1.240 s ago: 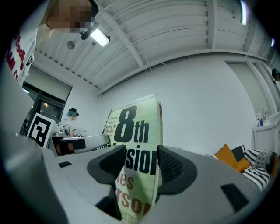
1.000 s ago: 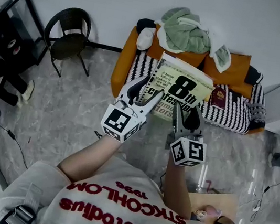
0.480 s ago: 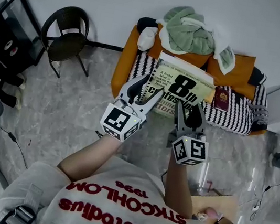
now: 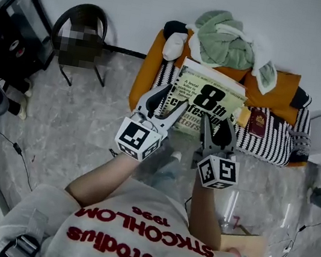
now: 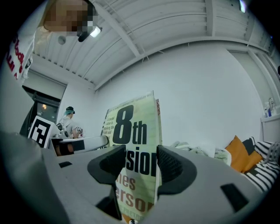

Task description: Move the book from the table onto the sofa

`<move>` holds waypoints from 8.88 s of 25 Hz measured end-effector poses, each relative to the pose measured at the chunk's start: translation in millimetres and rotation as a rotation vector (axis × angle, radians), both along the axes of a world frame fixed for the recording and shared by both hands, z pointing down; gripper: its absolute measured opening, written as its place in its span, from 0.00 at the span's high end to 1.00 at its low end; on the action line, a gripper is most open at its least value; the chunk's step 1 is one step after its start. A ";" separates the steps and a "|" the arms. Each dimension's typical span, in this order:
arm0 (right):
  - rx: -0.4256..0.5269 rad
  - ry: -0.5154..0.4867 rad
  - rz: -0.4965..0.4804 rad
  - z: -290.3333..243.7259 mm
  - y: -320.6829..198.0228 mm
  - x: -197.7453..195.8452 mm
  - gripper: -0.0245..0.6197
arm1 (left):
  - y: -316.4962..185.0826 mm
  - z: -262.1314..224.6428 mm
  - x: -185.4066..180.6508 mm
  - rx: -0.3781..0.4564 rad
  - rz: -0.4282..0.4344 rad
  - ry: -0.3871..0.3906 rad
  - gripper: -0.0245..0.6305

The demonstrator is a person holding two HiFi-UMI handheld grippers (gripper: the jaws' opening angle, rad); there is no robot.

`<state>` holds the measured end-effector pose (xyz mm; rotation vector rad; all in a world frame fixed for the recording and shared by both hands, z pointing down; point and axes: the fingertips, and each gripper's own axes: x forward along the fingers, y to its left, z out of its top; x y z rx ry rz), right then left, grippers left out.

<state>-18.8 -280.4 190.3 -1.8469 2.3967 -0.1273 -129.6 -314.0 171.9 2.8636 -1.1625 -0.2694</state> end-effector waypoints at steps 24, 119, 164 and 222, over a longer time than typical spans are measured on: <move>0.038 -0.064 -0.229 -10.0 -221.0 122.2 0.58 | -193.9 -9.7 115.2 0.030 -0.222 -0.008 0.61; -0.680 -0.266 -0.041 580.8 -363.3 200.8 0.62 | -363.9 597.9 193.8 -0.733 -0.018 -0.188 0.61; -0.564 -0.131 0.090 562.7 -404.7 244.0 0.91 | -408.6 592.0 171.0 -0.575 -0.062 -0.222 0.93; -0.140 -0.004 -0.084 57.5 -238.9 148.3 0.92 | -240.6 101.3 141.7 -0.149 0.148 -0.141 0.93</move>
